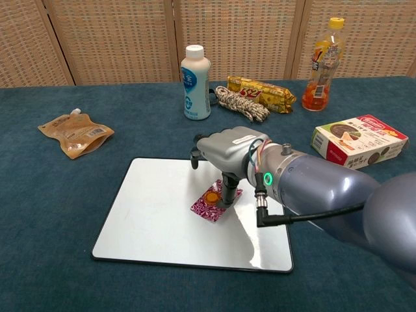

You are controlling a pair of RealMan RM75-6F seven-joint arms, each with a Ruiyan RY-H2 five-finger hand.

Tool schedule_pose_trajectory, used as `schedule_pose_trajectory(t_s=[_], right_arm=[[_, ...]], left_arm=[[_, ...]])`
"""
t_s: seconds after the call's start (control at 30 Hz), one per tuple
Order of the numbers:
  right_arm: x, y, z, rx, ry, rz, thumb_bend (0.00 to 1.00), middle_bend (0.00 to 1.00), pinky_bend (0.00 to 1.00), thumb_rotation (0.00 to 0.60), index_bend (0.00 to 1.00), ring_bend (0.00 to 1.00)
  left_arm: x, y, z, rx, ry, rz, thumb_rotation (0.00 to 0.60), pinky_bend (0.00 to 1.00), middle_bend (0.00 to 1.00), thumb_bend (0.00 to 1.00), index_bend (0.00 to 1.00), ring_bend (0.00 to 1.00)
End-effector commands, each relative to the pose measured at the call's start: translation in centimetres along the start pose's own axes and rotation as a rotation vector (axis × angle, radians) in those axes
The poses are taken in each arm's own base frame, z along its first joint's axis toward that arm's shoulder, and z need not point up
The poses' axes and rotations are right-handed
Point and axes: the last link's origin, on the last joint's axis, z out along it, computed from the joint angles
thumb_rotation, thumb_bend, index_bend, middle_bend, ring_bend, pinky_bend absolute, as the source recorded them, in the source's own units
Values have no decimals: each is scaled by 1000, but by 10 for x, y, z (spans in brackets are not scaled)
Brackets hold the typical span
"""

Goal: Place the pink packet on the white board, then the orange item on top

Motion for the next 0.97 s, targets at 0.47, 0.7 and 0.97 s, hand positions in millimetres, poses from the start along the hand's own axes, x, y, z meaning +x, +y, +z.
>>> schedule_pose_trajectory(t_s=[0.47,0.7,0.97], right_arm=[[75,140,-92,-69,314,-1,160,0,36,600,98,0],[53,245,-186,-203,453,85,19,0,35,600,53,0],[5,287,-254,-327,470,189,0,0,15,600,0,0]], left_arm=[[4,-3,-2,2,25,-16,600,0,0,0,0,0],[7,0,-8,-12,55,-12,600,0,0,0,0,0],[6,3,-12,-26,68,1,600,0,0,0,0,0]])
